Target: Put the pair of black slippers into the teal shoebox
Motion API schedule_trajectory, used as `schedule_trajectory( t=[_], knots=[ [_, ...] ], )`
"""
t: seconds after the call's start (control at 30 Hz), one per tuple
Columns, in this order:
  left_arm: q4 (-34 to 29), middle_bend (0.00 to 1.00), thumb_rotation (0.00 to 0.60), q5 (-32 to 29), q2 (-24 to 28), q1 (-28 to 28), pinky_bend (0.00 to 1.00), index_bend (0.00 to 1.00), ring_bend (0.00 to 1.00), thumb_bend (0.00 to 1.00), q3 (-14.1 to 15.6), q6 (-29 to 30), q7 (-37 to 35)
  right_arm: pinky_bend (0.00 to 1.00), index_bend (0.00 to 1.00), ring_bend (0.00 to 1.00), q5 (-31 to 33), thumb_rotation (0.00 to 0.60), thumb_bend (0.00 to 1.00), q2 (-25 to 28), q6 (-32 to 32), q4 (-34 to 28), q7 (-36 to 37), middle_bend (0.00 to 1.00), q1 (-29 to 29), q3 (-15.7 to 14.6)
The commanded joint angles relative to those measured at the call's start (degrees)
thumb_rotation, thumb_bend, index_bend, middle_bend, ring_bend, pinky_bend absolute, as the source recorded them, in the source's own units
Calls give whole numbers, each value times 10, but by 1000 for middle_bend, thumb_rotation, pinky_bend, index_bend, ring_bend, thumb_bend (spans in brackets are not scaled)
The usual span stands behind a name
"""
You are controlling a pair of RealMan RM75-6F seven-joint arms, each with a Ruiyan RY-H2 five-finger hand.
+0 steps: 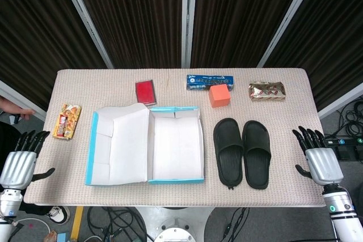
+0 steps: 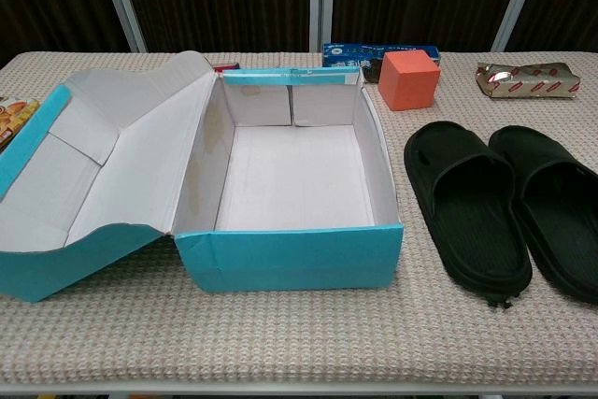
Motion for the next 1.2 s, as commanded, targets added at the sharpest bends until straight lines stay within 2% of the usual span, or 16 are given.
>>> schedule_trajectory(
  t=[0.03, 0.17, 0.3, 0.43, 0.53, 0.73, 0.83, 1.2],
  knots=[
    [12, 103, 600, -1, -8, 1, 41, 76, 20, 122, 2, -1, -8, 0, 0, 0, -8, 600, 96, 10, -39, -12, -12, 0, 29, 0],
    [19, 110, 600, -9, -11, 2, 41, 78, 20, 122, 2, -8, -8, 0, 0, 0, 9, 600, 96, 28, -100, -50, -23, 0, 70, 12],
    [20, 117, 600, -8, -3, 2, 41, 93, 20, 122, 2, -8, -14, 0, 0, 0, 62, 600, 96, 34, -159, -88, -77, 0, 114, 36],
    [24, 137, 600, -11, -4, -2, 41, 164, 20, 122, 2, -18, -14, 0, 0, 0, 171, 600, 98, 22, -235, -110, -145, 2, 172, 60],
    [35, 142, 600, -10, -6, -4, 42, 172, 21, 122, 5, -25, -21, 0, 0, 0, 257, 600, 99, -3, -264, -107, -208, 19, 211, 60],
    [65, 148, 600, -9, -13, -9, 73, 172, 21, 123, 5, -34, -46, 0, 0, 0, 440, 600, 103, -59, -264, -97, -306, 34, 285, 49],
    [75, 148, 600, -6, -16, -10, 74, 172, 21, 122, 6, -34, -58, 0, 0, 0, 502, 600, 108, -86, -259, -87, -327, 45, 317, 45],
    [95, 148, 600, -5, -16, -12, 73, 172, 21, 123, 11, -46, -83, 0, 0, 0, 590, 600, 111, -140, -261, -62, -341, 55, 394, 37]
  ],
)
